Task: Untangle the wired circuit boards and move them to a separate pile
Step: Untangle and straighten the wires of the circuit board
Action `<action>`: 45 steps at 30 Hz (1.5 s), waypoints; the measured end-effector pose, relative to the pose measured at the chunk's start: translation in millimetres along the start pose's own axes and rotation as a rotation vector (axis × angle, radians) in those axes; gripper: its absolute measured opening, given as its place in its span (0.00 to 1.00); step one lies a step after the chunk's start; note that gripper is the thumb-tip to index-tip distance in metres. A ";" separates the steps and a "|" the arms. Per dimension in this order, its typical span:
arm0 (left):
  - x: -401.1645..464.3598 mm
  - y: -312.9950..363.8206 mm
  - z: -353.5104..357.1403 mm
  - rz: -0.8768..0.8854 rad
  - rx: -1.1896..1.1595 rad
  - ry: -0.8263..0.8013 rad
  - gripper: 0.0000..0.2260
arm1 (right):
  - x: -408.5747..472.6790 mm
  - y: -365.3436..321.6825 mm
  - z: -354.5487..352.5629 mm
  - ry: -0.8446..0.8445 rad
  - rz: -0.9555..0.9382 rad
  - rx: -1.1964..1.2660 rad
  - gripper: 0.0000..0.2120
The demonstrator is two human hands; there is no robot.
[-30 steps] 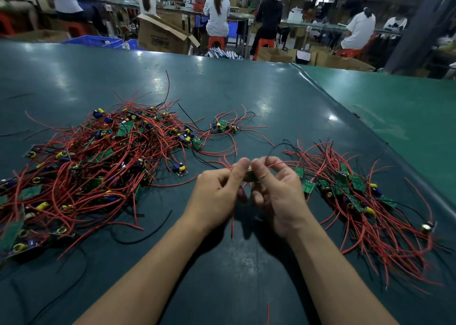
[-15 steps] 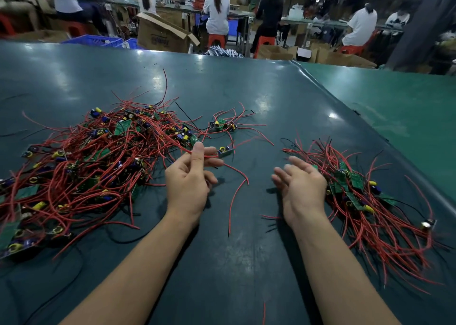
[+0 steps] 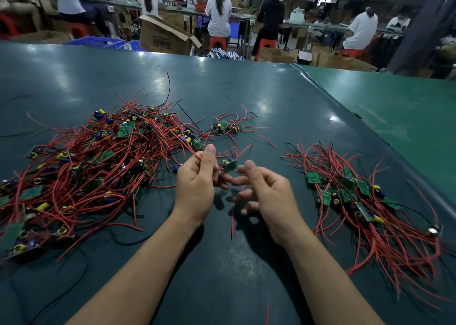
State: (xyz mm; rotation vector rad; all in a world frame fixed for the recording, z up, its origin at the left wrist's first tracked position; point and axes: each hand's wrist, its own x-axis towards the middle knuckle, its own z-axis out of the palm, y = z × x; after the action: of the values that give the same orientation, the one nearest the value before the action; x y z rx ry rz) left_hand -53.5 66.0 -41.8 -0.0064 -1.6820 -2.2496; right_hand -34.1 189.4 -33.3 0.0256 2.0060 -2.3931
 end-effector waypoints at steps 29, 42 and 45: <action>-7.4 1.8 6.3 0.001 0.177 -0.242 0.06 | 17.0 1.8 -7.5 0.278 -0.176 0.098 0.07; -10.1 2.5 7.6 -0.102 0.144 -0.311 0.06 | 23.8 1.0 -19.0 0.566 -0.282 0.162 0.06; -12.8 3.9 7.1 -0.072 0.213 -0.373 0.07 | 25.8 -0.8 -23.3 0.600 -0.300 0.137 0.09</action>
State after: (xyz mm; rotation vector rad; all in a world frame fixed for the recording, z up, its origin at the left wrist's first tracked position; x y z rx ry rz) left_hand -41.8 74.9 -38.6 -0.3390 -2.1376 -2.2095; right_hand -59.9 212.4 -37.2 0.5442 2.1794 -2.9865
